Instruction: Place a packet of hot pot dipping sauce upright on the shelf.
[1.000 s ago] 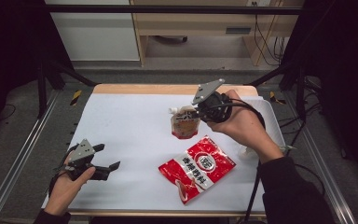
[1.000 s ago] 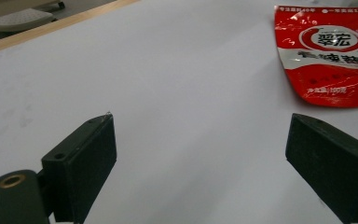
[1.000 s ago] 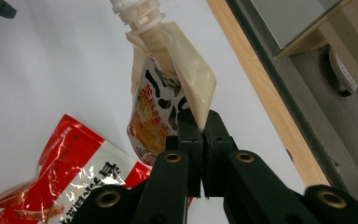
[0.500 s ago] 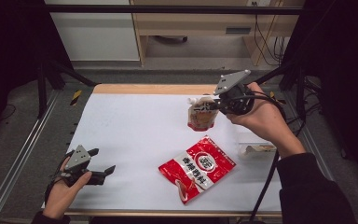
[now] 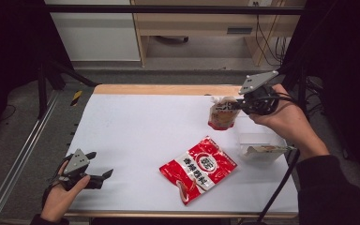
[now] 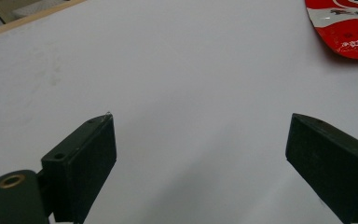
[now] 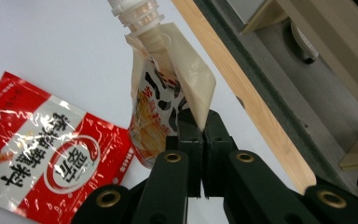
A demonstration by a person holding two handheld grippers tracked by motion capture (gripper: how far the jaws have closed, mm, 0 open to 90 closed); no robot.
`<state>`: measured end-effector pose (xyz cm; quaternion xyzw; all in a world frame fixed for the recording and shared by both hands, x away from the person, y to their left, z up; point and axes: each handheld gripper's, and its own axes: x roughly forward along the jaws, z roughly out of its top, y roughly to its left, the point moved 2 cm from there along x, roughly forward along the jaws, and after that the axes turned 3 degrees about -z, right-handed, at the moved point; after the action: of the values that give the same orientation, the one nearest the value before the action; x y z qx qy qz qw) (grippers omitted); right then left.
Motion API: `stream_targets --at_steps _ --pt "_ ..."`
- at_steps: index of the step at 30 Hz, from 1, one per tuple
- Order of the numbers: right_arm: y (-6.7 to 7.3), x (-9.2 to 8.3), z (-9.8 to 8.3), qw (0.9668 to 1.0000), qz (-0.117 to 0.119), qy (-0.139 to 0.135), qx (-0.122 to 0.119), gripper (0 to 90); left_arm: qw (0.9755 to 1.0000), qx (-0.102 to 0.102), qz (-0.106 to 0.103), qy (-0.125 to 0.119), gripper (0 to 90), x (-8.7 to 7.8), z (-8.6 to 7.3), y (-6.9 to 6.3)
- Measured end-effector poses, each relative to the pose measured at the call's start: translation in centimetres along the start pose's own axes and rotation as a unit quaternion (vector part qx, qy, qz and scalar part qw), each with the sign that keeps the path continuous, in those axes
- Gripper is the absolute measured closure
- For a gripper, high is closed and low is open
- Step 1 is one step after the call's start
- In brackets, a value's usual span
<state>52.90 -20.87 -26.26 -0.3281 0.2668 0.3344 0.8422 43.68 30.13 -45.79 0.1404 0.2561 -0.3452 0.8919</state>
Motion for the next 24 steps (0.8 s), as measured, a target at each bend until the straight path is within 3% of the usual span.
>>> stream_targets --at_steps 14,24 --pt "-1.9 -0.5 -6.2 0.9986 -0.012 0.039 0.034 89.0 0.9999 0.008 -0.002 0.008 8.4 0.2 0.0 -0.2" --pt "-2.1 -0.4 -8.1 0.9972 -0.013 0.056 0.048 89.0 0.9999 0.011 -0.004 0.008 8.4 0.2 0.0 -0.3"
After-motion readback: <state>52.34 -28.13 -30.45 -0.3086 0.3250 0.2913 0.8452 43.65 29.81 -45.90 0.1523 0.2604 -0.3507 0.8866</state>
